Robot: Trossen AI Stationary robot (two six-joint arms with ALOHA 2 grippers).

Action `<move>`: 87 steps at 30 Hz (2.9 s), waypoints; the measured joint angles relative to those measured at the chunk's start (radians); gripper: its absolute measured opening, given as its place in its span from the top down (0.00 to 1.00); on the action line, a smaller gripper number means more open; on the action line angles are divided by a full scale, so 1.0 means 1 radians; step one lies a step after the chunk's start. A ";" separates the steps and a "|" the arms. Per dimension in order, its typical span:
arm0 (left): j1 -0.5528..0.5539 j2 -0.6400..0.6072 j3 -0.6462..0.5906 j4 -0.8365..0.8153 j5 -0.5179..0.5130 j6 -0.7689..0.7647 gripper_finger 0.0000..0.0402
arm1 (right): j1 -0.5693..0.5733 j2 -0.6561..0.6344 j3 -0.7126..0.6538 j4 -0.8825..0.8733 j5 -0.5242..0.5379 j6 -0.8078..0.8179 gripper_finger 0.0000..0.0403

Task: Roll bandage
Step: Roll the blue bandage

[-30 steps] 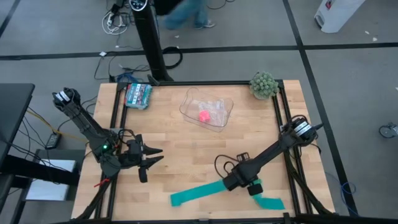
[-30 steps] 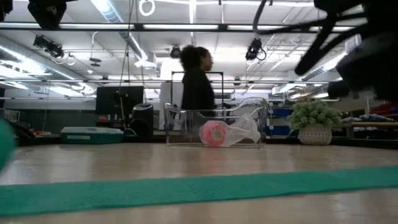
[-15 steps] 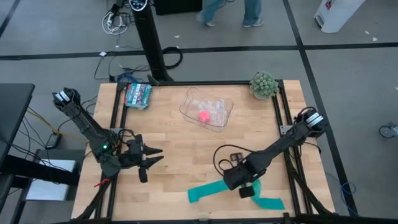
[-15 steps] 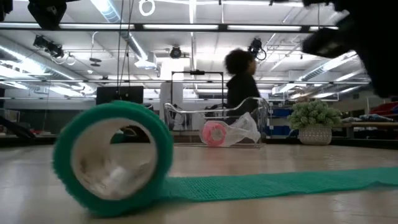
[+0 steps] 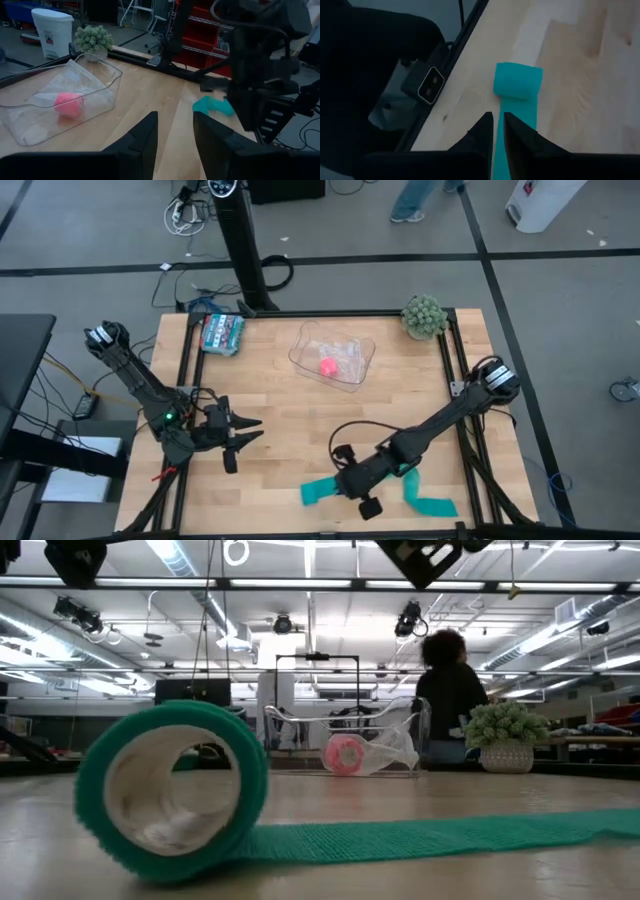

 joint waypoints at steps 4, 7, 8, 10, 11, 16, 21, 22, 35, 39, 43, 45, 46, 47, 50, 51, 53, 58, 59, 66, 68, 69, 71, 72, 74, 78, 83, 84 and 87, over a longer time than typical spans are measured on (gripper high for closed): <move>0.000 0.000 0.000 0.000 0.000 0.000 0.67 | -0.003 0.047 0.000 0.063 -0.001 -0.030 0.78; 0.000 0.000 0.000 0.000 0.000 0.000 0.67 | -0.015 0.073 0.000 0.098 -0.004 -0.034 0.66; 0.000 0.000 0.000 0.000 0.000 0.000 0.67 | -0.018 0.080 0.000 0.115 -0.004 -0.033 0.62; 0.001 0.000 0.000 0.000 0.000 0.000 0.67 | -0.028 0.094 0.000 0.139 -0.004 -0.032 0.53; 0.004 0.000 0.000 0.000 0.000 0.000 0.67 | -0.032 0.102 0.000 0.150 -0.002 -0.027 0.49; 0.026 0.016 0.000 0.001 -0.002 0.000 0.67 | -0.047 0.108 0.000 0.217 0.013 -0.015 0.32; 0.067 0.061 0.000 0.001 -0.003 0.000 0.67 | -0.049 0.117 0.001 0.278 0.019 -0.040 0.28; 0.075 0.072 0.000 0.002 -0.004 0.000 0.67 | -0.050 0.126 0.003 0.291 0.017 -0.041 0.28; 0.138 0.106 0.000 0.033 0.032 0.005 0.67 | -0.061 0.348 0.234 0.146 0.056 -0.127 0.27; 0.138 0.106 0.000 0.030 0.109 0.001 0.67 | -0.062 0.382 0.302 0.052 0.055 -0.107 0.24; 0.137 0.106 0.000 0.031 0.141 0.001 0.67 | -0.060 0.383 0.310 0.009 0.072 -0.081 0.22; 0.137 0.106 0.000 0.033 0.143 0.001 0.67 | -0.057 0.380 0.309 0.001 0.075 -0.066 0.22; 0.137 0.106 0.000 0.032 0.144 0.000 0.67 | -0.057 0.379 0.309 0.003 0.080 -0.061 0.22; 0.137 0.106 0.000 0.031 0.144 0.000 0.67 | -0.057 0.377 0.309 0.003 0.081 -0.059 0.22; 0.137 0.106 0.000 0.032 0.145 0.000 0.67 | -0.056 0.380 0.309 -0.008 0.080 -0.033 0.22; 0.137 0.106 0.000 0.032 0.146 0.000 0.67 | -0.056 0.382 0.309 -0.022 0.079 -0.021 0.22; 0.137 0.106 0.000 0.032 0.147 0.000 0.67 | -0.056 0.382 0.309 -0.047 0.078 0.006 0.22; 0.137 0.106 0.000 0.033 0.147 0.000 0.67 | -0.056 0.382 0.309 -0.060 0.074 0.020 0.23; 0.137 0.106 0.000 0.033 0.147 0.000 0.67 | -0.056 0.382 0.309 -0.059 0.074 0.020 0.23; 0.137 0.106 0.000 0.035 0.150 0.000 0.67 | -0.060 0.383 0.309 -0.053 0.073 0.012 0.23; 0.137 0.106 0.000 0.034 0.150 0.000 0.67 | -0.062 0.383 0.309 -0.046 0.073 0.012 0.23; 0.137 0.106 0.000 0.034 0.150 0.000 0.67 | -0.063 0.383 0.309 -0.046 0.073 0.012 0.23; 0.137 0.106 0.000 0.034 0.150 0.000 0.67 | -0.064 0.383 0.309 -0.046 0.073 0.012 0.24; 0.137 0.106 0.000 0.034 0.150 0.000 0.67 | -0.065 0.383 0.309 -0.046 0.073 0.012 0.24; 0.137 0.106 0.000 0.035 0.150 0.000 0.67 | -0.067 0.383 0.309 -0.045 0.072 0.013 0.24; 0.137 0.106 0.000 0.035 0.150 0.000 0.67 | -0.069 0.383 0.309 -0.034 0.059 0.014 0.24; 0.137 0.106 0.000 0.035 0.146 0.000 0.67 | -0.072 0.383 0.309 0.009 0.015 0.021 0.24; 0.137 0.106 0.000 0.036 0.146 0.000 0.67 | -0.073 0.386 0.309 0.010 0.008 0.023 0.24; 0.138 0.106 0.000 0.036 0.146 0.000 0.67 | -0.079 0.407 0.308 0.016 -0.013 0.040 0.24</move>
